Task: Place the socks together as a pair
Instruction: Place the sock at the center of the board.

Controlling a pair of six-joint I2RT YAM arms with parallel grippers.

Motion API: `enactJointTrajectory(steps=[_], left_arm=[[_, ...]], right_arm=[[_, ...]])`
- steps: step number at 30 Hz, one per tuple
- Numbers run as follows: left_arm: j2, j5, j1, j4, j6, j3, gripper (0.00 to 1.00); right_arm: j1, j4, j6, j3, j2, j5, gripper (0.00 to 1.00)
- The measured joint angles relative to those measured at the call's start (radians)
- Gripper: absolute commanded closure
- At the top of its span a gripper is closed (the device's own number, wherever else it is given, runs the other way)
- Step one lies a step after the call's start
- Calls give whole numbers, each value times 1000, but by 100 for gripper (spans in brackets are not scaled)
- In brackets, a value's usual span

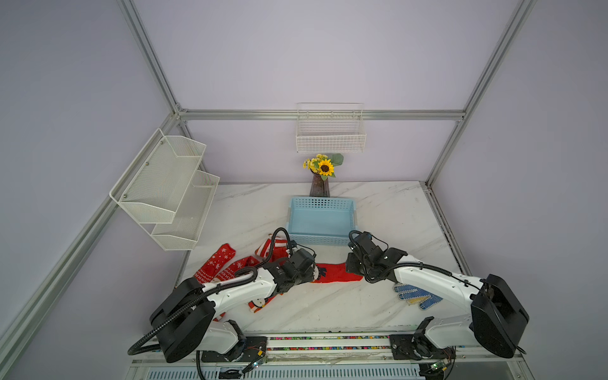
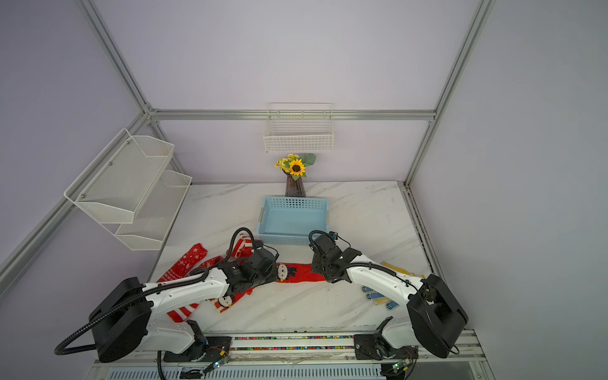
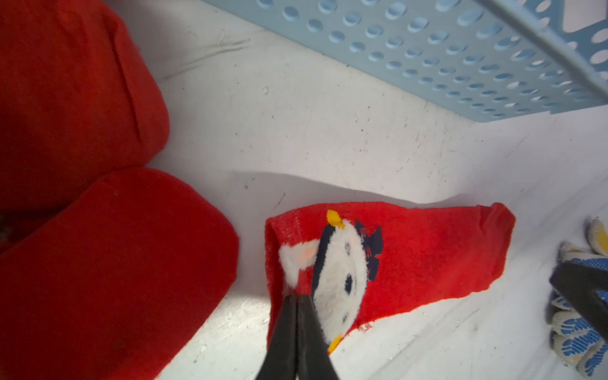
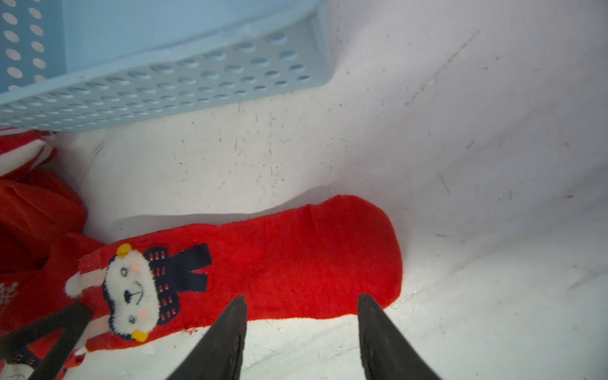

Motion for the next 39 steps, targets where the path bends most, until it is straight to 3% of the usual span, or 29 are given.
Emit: enactJointTrajectory(steps=[5,15,25,39], left_arm=[[15,3,1,-10,14,0,100],[35,7,7,-37,34,0,100],[92,16,21,-63,34,6,100],[117,32,22,-63,49,24,100]], right_arm=[[-24,45,10,-90,-6,0,50],[-39,167,24,-88,21,-51,75],[-39,276,86,-110,118,-67,82],[-47,379,164,-208,90,-21,82]])
